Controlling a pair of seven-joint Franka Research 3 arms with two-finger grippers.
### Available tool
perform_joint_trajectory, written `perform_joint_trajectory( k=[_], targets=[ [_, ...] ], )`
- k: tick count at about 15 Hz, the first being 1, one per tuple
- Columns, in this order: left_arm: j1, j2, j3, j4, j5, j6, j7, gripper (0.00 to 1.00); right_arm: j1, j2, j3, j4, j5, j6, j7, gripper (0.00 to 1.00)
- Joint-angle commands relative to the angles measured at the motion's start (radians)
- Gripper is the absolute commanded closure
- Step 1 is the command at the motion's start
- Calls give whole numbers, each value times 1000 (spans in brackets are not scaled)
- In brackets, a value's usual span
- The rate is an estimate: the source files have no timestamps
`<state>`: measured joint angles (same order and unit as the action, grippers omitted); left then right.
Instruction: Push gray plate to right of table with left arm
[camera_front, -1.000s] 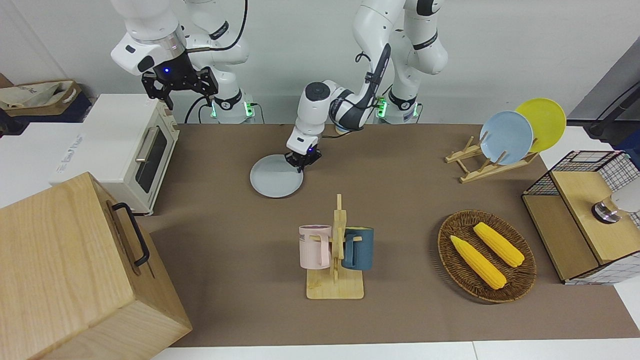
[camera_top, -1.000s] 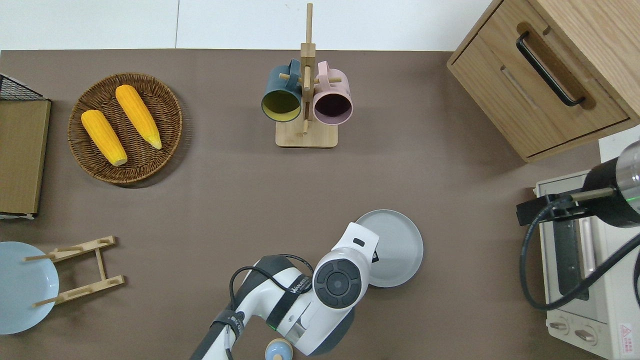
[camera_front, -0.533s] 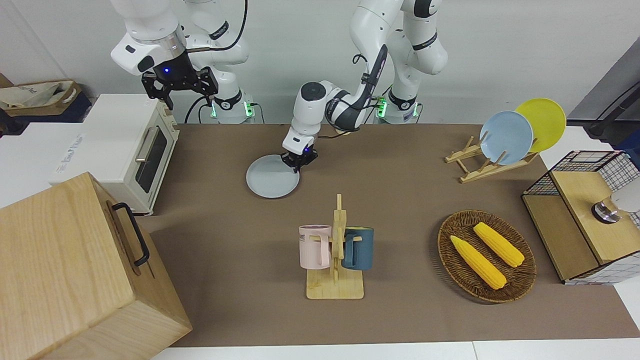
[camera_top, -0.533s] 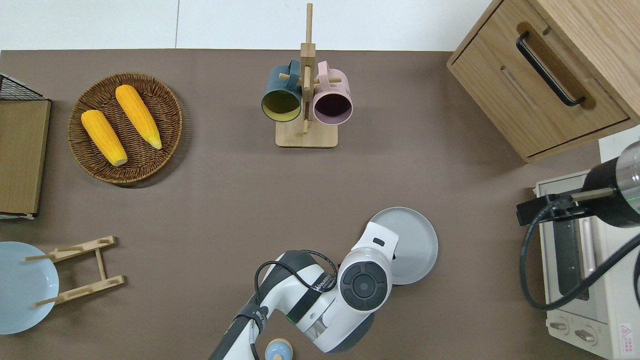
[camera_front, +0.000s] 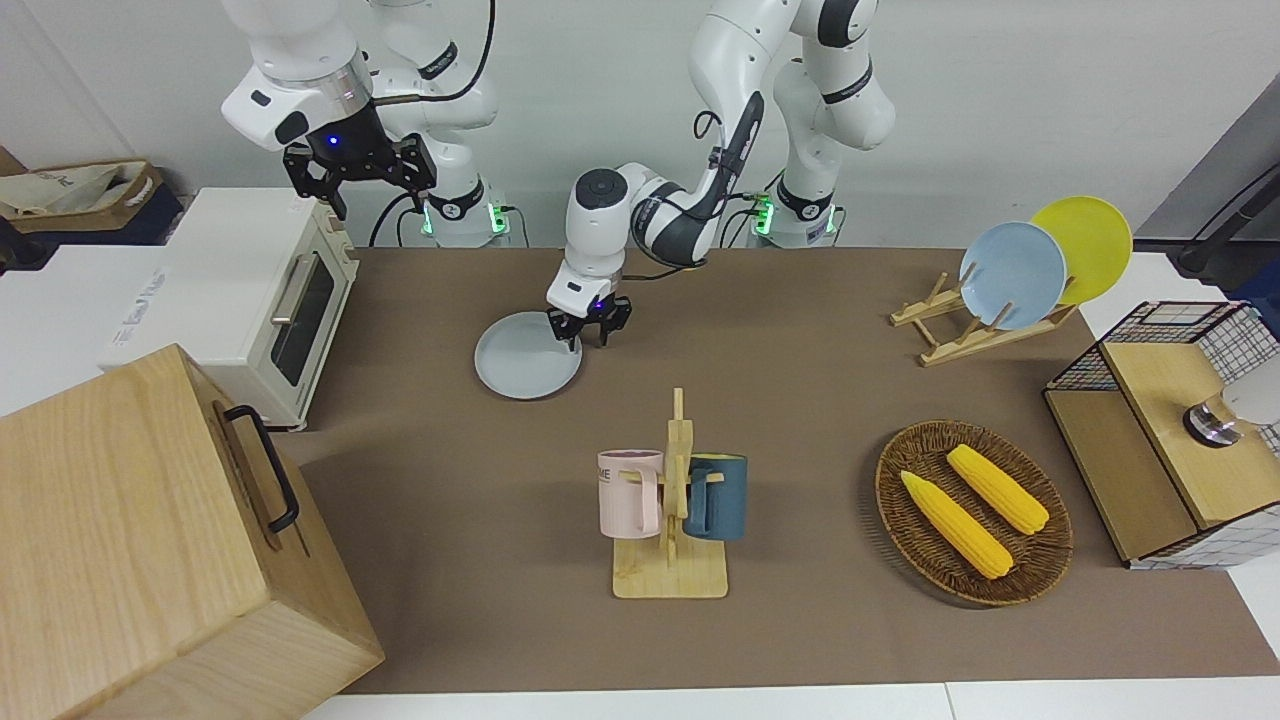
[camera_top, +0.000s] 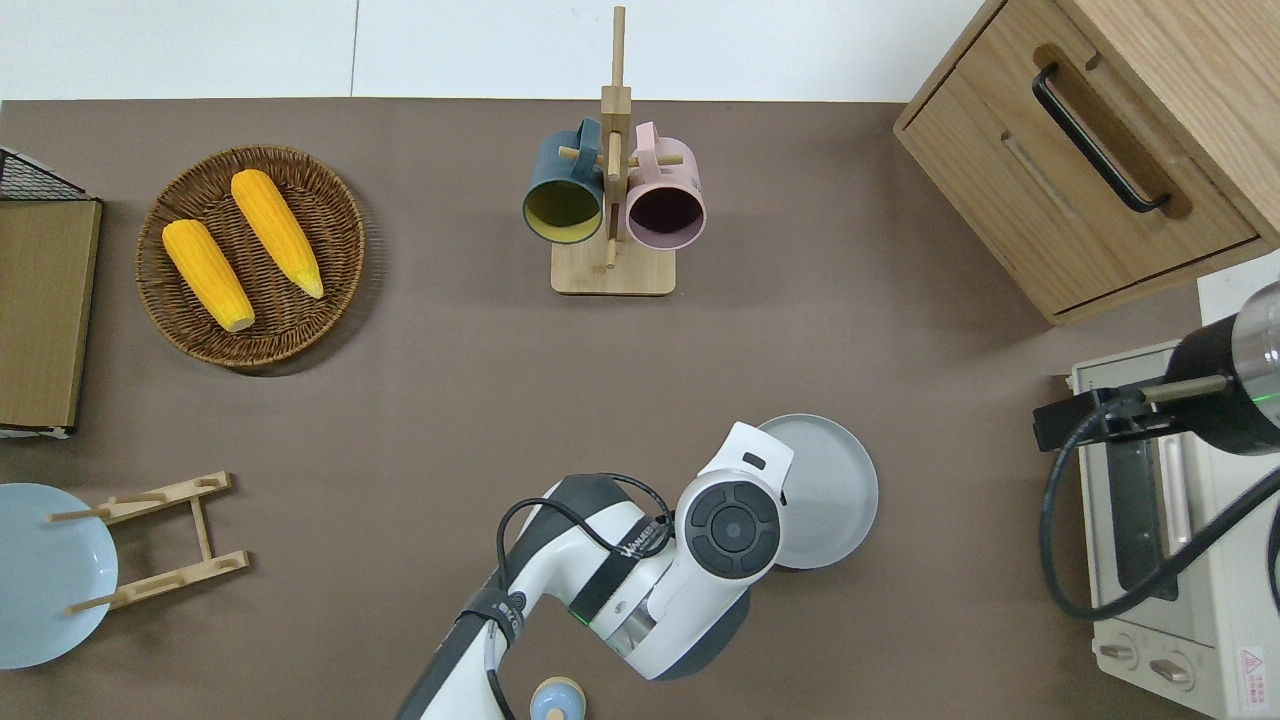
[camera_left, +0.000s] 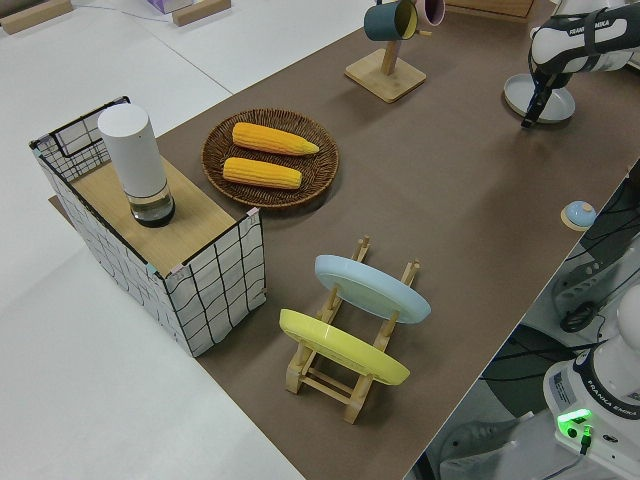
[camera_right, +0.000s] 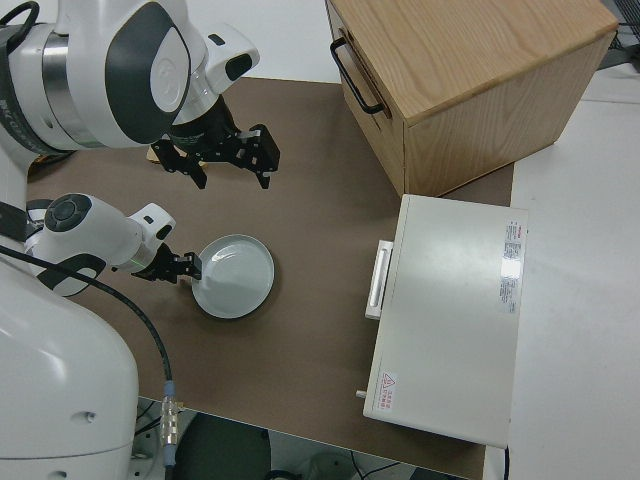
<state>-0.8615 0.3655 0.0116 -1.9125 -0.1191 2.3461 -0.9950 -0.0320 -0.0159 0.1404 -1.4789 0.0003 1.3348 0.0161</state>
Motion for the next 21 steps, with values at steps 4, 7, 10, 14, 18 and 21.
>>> perform_joint_trajectory(
  k=[4, 7, 10, 14, 18, 21],
  targets=[
    [127, -146, 2, 0, -90, -241, 268, 7, -19, -2, 16, 9, 4, -16, 12, 17],
    [174, -189, 4, 1, -79, -296, 314, 7, -19, -2, 16, 9, 4, -16, 13, 17],
    [249, -240, 5, 7, -76, -378, 403, 7, -19, -2, 16, 9, 4, -16, 13, 17],
    [331, -307, 13, 17, -19, -474, 487, 7, -19, -2, 16, 9, 4, -16, 12, 17],
    [427, -365, 14, 21, 18, -563, 620, 7, -19, -2, 16, 9, 4, -16, 12, 17],
    [513, -407, 13, 23, 30, -600, 723, 7, -19, -2, 16, 9, 4, -16, 13, 17]
  ],
)
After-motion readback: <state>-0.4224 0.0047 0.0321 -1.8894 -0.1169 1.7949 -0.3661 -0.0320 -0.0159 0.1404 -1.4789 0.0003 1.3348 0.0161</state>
